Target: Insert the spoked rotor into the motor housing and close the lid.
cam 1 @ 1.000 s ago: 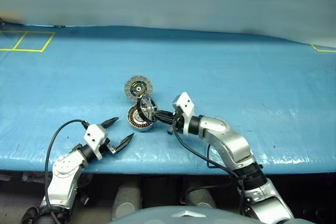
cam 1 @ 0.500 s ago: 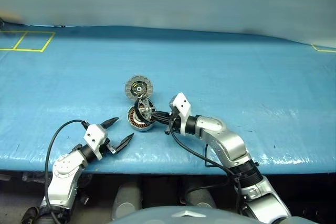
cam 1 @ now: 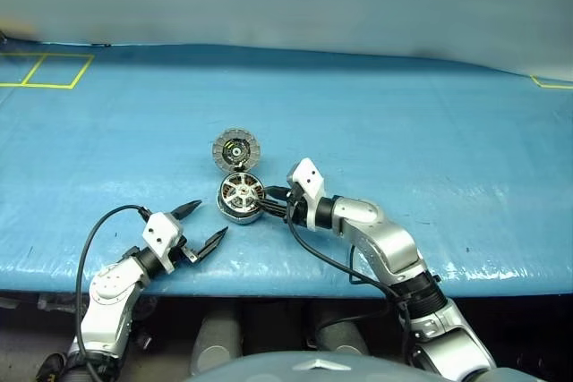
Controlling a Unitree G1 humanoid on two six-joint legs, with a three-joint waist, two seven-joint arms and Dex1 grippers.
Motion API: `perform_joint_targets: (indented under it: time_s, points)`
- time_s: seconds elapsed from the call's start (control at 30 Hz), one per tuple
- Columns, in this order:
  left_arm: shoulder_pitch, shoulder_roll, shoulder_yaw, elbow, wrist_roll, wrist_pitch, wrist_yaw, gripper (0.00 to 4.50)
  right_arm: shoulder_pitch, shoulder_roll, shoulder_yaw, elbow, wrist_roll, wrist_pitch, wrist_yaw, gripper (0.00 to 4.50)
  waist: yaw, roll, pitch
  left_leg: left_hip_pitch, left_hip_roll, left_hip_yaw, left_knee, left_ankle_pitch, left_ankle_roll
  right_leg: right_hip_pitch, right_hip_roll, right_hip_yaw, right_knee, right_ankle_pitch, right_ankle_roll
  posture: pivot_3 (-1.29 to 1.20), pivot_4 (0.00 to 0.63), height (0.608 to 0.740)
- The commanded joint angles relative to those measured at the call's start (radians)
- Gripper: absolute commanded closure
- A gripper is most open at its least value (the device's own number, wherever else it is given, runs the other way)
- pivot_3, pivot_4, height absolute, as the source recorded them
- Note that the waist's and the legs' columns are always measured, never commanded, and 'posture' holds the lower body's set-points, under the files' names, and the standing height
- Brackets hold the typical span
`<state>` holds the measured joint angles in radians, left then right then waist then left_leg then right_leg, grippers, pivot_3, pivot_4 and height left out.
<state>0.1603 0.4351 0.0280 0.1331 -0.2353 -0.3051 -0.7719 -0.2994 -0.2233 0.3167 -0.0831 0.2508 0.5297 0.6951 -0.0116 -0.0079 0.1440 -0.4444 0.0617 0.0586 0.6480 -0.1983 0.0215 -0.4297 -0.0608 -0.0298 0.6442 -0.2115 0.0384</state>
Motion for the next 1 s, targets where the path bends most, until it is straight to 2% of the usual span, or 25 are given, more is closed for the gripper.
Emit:
perform_joint_targets:
  time_s: [0.03, 0.37, 0.47, 0.57, 0.6, 1.0]
  points:
    - [0.002, 0.001, 0.004, -0.002, 0.007, -0.015, 0.003, 0.0, -0.009, 0.005, -0.011, -0.04, 0.01, -0.019, 0.003, 2.81, 0.0, 0.0, 0.0, 0.0, 0.0, 0.0, 0.0, 0.0, 0.0, 0.0, 0.0, 0.0, 0.0, 0.0, 0.0, 0.0, 0.15, 0.74]
    - [-0.001, 0.0, 0.003, 0.002, 0.003, -0.015, 0.001, 0.0, -0.011, 0.033, -0.042, -0.06, 0.063, -0.014, 0.004, 2.81, 0.0, 0.0, 0.0, 0.0, 0.0, 0.0, 0.0, 0.0, 0.0, 0.0, 0.0, 0.0, 0.0, 0.0, 0.0, 0.0, 0.15, 0.74]
    - [-0.001, 0.0, 0.006, 0.003, 0.007, -0.017, 0.008, 0.0, -0.023, 0.063, -0.038, -0.004, 0.051, -0.029, -0.014, 3.38, 0.0, 0.0, 0.0, 0.0, 0.0, 0.0, 0.0, 0.0, 0.0, 0.0, 0.0, 0.0, 0.0, 0.0, 0.0, 0.0, 0.15, 0.74]
    - [0.0, -0.001, 0.008, 0.002, 0.006, -0.018, 0.015, 0.0, -0.043, 0.098, -0.021, 0.059, 0.025, -0.053, -0.032, 4.34, -0.001, 0.0, 0.0, 0.0, 0.0, 0.0, 0.0, 0.0, 0.0, 0.0, 0.0, 0.0, 0.0, 0.0, 0.0, 0.0, 0.15, 0.74]
    - [0.001, -0.003, 0.01, 0.001, 0.005, -0.019, 0.018, 0.0, -0.049, 0.108, -0.016, 0.074, 0.019, -0.06, -0.035, 4.47, -0.001, 0.0, 0.0, 0.0, 0.0, 0.0, 0.0, 0.0, 0.0, 0.0, 0.0, 0.0, 0.0, 0.0, 0.0, 0.0, 0.15, 0.74]
    - [0.026, -0.003, 0.02, -0.015, -0.003, -0.022, 0.044, 0.0, -0.072, 0.165, 0.043, 0.219, -0.059, -0.099, -0.051, 4.47, -0.006, 0.0, 0.0, 0.001, 0.0, 0.0, -0.001, 0.0, 0.0, 0.0, 0.0, 0.0, 0.0, 0.001, -0.001, 0.0, 0.15, 0.74]
